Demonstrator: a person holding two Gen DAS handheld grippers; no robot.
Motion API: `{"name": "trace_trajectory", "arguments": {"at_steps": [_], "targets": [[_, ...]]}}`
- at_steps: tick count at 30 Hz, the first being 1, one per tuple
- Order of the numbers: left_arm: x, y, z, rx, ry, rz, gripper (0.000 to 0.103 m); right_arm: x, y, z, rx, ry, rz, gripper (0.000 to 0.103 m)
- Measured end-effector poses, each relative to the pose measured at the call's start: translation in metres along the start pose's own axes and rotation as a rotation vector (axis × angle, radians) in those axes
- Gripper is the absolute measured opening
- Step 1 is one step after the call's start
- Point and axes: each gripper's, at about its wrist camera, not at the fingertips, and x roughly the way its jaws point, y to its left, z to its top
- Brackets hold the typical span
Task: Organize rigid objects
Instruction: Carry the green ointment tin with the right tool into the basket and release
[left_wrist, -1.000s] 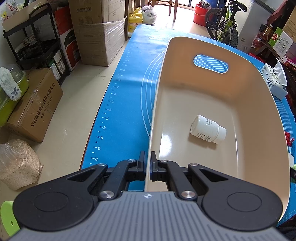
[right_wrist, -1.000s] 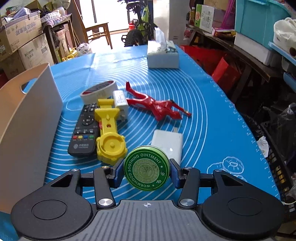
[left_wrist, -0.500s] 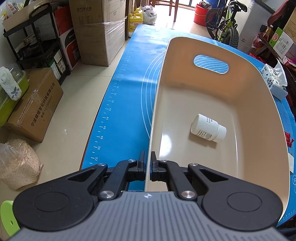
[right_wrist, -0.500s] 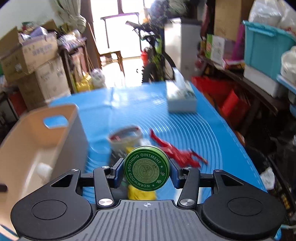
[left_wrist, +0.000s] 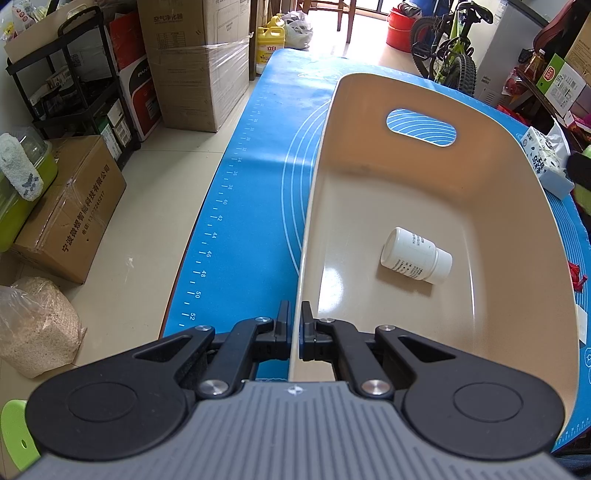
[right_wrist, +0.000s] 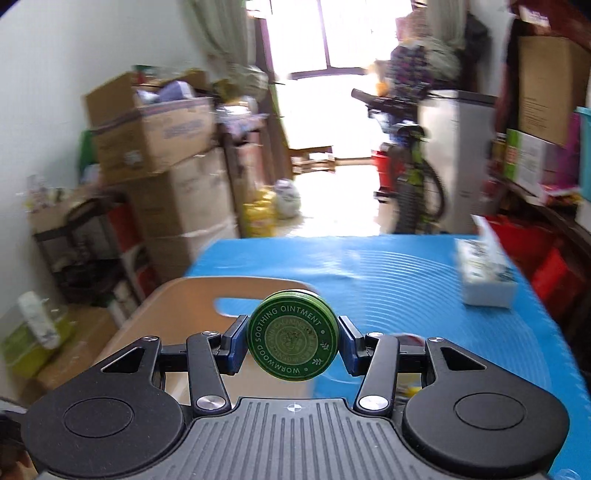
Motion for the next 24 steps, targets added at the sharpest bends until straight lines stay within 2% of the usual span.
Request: {"name": "trace_trajectory", "arguments": {"at_steps": [3, 8, 14, 24], "targets": [[0.0, 0.0, 0.0, 0.001, 0.0, 0.0, 0.005, 0.006, 0.016, -0.003, -0.024, 0.029, 0.05, 0.055], [0.0, 0.001, 0.0, -0.001, 0.001, -0.001, 0.005, 0.026, 0.045, -0.015, -0.107, 0.141, 0.107, 0.055], [0.0, 0.0, 0.0, 0.0, 0.0, -0.003, 0.005, 0.042, 0.069, -0.034, -0.204, 0.253, 0.113, 0.055], [0.0, 0.0, 0.0, 0.002, -0.001, -0.008, 0.005, 0.064, 0.08, -0.043, -0.245, 0.405, 0.101, 0.055]]}}
